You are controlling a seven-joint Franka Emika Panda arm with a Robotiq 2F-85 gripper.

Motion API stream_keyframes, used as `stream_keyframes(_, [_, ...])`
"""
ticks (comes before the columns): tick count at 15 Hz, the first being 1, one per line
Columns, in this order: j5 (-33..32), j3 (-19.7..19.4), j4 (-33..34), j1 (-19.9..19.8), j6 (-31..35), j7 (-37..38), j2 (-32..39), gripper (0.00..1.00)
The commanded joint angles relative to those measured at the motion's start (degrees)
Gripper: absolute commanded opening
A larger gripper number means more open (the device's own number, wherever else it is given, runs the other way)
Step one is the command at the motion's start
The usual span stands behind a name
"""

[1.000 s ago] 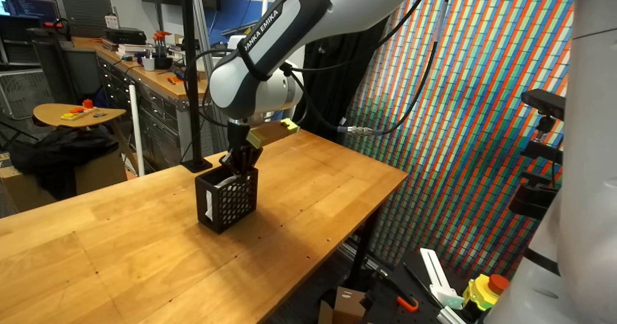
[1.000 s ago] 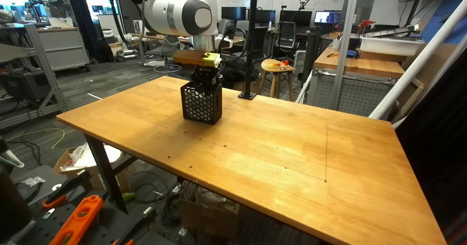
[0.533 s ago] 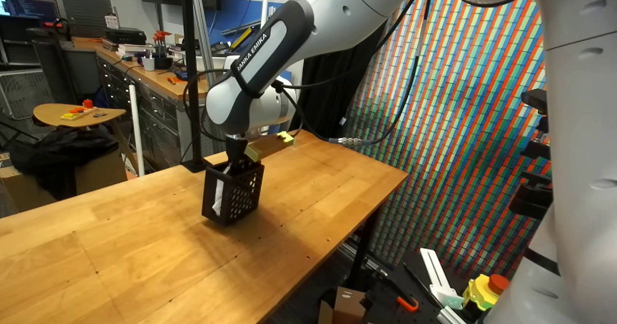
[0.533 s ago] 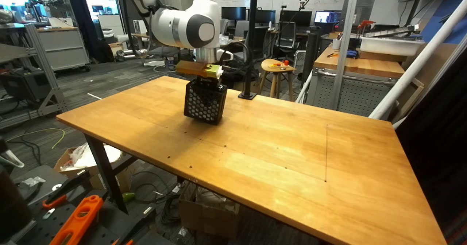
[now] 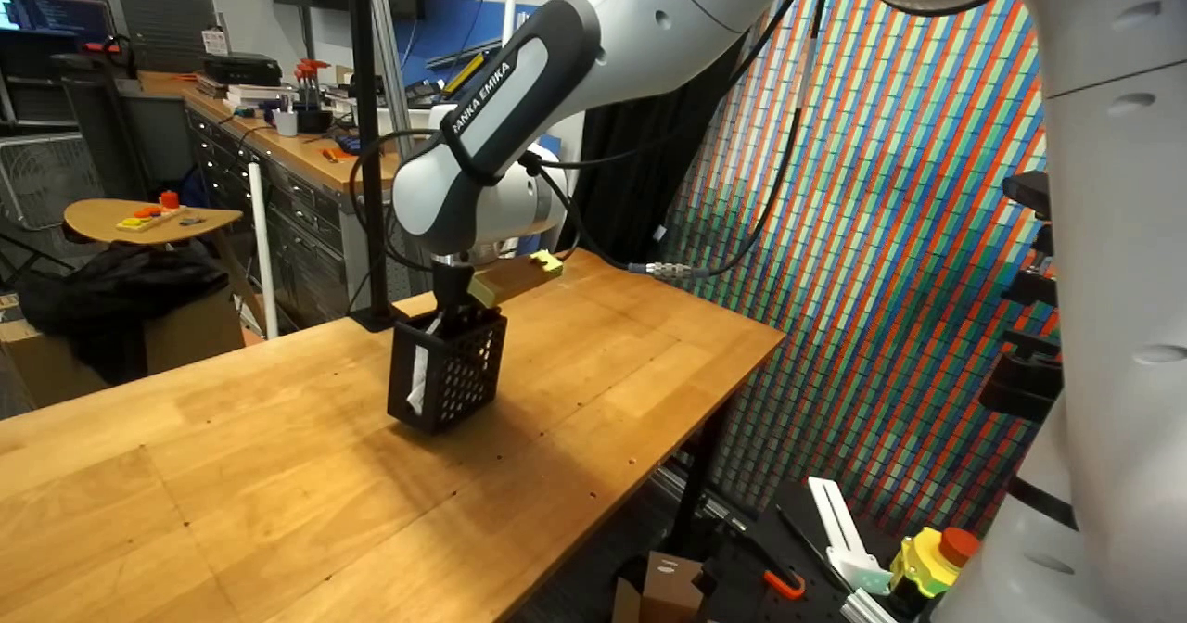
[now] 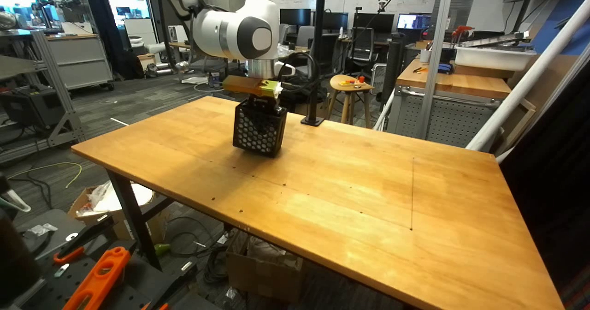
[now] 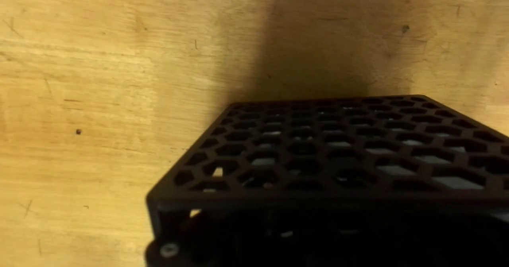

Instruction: Move the black basket to the right, place the white towel inside the basket

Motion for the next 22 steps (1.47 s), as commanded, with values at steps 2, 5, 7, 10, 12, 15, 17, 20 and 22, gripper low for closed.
stream_keyframes(2, [-1.54,-0.63,0.98,1.38,-2.53,2.53,-2.13,0.00])
stream_keyframes(5, [-2.01,-0.55,1.20,2.47,-3.23,4.69,-4.37,0.00])
stream_keyframes(7, [-2.46,-0.60,1.47,3.34,-3.73,6.22,-5.71,0.00])
stream_keyframes(10, [-3.06,-0.74,0.56,4.51,-4.17,8.93,-8.79,0.00])
stream_keyframes(12, [-2.52,-0.53,-0.18,4.66,-4.03,10.19,-10.48,0.00])
stream_keyframes(15, [-1.45,-0.22,-1.66,4.58,-2.99,11.60,-12.90,0.00])
stream_keyframes(17, [-1.03,-0.10,-2.57,4.51,-2.63,12.63,-14.37,0.00])
stream_keyframes(20, [-1.03,0.06,-3.77,4.71,-1.88,14.55,-16.15,0.00])
stream_keyframes(22, [-0.78,0.28,-4.27,4.93,-1.46,15.87,-16.99,0.02])
